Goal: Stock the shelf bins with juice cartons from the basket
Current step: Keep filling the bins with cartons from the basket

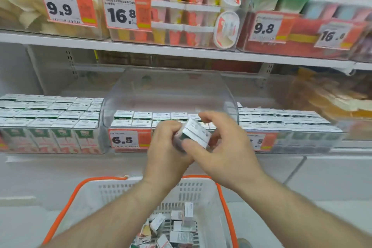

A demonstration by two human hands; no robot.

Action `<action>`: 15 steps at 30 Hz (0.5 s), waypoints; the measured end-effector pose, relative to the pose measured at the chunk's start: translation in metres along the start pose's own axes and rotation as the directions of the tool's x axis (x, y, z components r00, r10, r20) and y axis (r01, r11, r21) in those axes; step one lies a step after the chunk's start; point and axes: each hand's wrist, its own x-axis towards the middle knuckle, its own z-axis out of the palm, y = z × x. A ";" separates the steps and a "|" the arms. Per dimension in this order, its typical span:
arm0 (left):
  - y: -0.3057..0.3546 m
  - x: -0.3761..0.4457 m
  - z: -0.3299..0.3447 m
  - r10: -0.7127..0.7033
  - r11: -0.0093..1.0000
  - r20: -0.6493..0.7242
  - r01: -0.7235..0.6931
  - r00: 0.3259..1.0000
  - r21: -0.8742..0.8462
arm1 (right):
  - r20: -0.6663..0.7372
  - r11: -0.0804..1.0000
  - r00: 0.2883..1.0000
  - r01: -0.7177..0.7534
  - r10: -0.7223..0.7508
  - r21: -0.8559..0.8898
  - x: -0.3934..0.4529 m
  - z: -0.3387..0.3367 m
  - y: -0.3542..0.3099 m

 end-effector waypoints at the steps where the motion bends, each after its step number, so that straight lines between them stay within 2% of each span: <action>1: 0.003 0.007 0.010 0.006 1.000 0.019 -0.007 1.000 0.017 | -0.036 0.999 0.999 -0.024 0.022 -0.047 0.002 -0.005 0.003; 4: 0.016 0.023 0.041 0.074 0.997 0.086 -0.070 0.994 -0.042 | -0.099 0.986 0.995 -0.027 0.011 -0.162 0.010 -0.020 0.011; 6: 0.027 0.026 0.058 0.109 0.994 0.048 -0.110 0.993 0.010 | -0.138 0.977 0.990 -0.037 0.008 -0.212 0.017 -0.031 0.018; 8: 0.039 0.027 0.072 0.136 0.989 0.030 -0.138 0.990 0.052 | -0.170 0.974 0.984 -0.086 0.050 -0.211 0.025 -0.046 0.026; 10: 0.042 0.031 0.085 0.213 0.973 0.087 -0.219 0.973 0.073 | -0.255 0.978 0.965 -0.102 0.053 -0.182 0.038 -0.065 0.038; 12: 0.036 0.037 0.100 0.289 0.914 0.172 -0.325 0.942 0.244 | -0.320 0.974 0.947 -0.106 0.037 -0.200 0.061 -0.086 0.058; 14: 0.031 0.039 0.112 0.237 0.840 0.246 -0.325 0.940 0.435 | -0.275 0.939 0.961 -0.129 0.038 -0.319 0.092 -0.101 0.088; 15: 0.028 0.037 0.117 0.210 0.823 0.261 -0.314 0.942 0.473 | -0.227 0.915 0.971 -0.158 0.076 -0.371 0.109 -0.105 0.104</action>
